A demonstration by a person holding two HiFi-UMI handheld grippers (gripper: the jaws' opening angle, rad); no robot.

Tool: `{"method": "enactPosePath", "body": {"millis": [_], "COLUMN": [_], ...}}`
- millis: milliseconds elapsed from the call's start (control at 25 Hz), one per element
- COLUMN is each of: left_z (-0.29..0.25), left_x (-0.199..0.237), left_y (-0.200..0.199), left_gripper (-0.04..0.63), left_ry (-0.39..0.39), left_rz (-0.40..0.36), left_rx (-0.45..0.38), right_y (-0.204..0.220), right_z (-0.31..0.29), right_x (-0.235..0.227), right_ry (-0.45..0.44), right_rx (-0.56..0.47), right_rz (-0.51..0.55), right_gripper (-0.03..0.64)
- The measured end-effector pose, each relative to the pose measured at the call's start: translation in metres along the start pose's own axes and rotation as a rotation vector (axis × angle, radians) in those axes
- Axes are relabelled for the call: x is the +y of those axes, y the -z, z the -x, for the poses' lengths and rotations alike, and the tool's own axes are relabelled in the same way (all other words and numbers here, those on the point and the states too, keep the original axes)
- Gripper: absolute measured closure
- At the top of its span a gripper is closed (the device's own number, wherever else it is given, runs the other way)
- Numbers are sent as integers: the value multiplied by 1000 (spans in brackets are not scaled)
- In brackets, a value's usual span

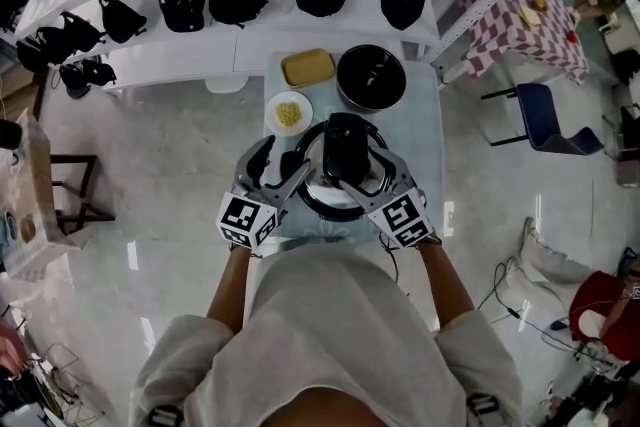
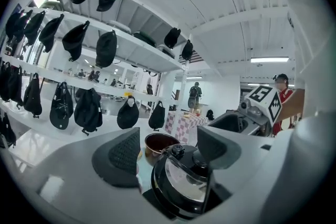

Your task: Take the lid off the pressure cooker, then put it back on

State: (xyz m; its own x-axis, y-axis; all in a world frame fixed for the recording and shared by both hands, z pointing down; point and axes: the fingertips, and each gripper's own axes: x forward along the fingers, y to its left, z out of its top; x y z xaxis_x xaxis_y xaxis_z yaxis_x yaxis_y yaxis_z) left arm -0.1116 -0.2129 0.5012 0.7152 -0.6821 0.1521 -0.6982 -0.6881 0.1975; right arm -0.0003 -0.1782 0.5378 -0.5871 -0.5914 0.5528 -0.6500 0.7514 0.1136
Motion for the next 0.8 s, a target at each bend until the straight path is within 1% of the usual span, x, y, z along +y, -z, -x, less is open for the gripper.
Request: {"method": "enactPosePath", "body": {"millis": [160,400,480,600,800], "left_z": [6,8,8,8,6], "left_x": [1,-1,-3,-6,-8], "left_y": [3,1,1,1,7], "left_gripper": [273,273,273,273,273], "left_ry": [13,28,31,33,17], "left_rz": [12,28,28,27,28], "left_rx": [-6,-25,-29,-31,-2], "right_y": [3,8,11,16,34], "right_z": [-10,-16,-18,-23,-33], "right_x": [7,19,20,23,26], "right_ry": [-86,-236,-273,-324,-390], "right_rx": [131,269,313,368,474], "right_rz": [151,277,306,316,357], "right_gripper": [302,302,302,302,302]}}
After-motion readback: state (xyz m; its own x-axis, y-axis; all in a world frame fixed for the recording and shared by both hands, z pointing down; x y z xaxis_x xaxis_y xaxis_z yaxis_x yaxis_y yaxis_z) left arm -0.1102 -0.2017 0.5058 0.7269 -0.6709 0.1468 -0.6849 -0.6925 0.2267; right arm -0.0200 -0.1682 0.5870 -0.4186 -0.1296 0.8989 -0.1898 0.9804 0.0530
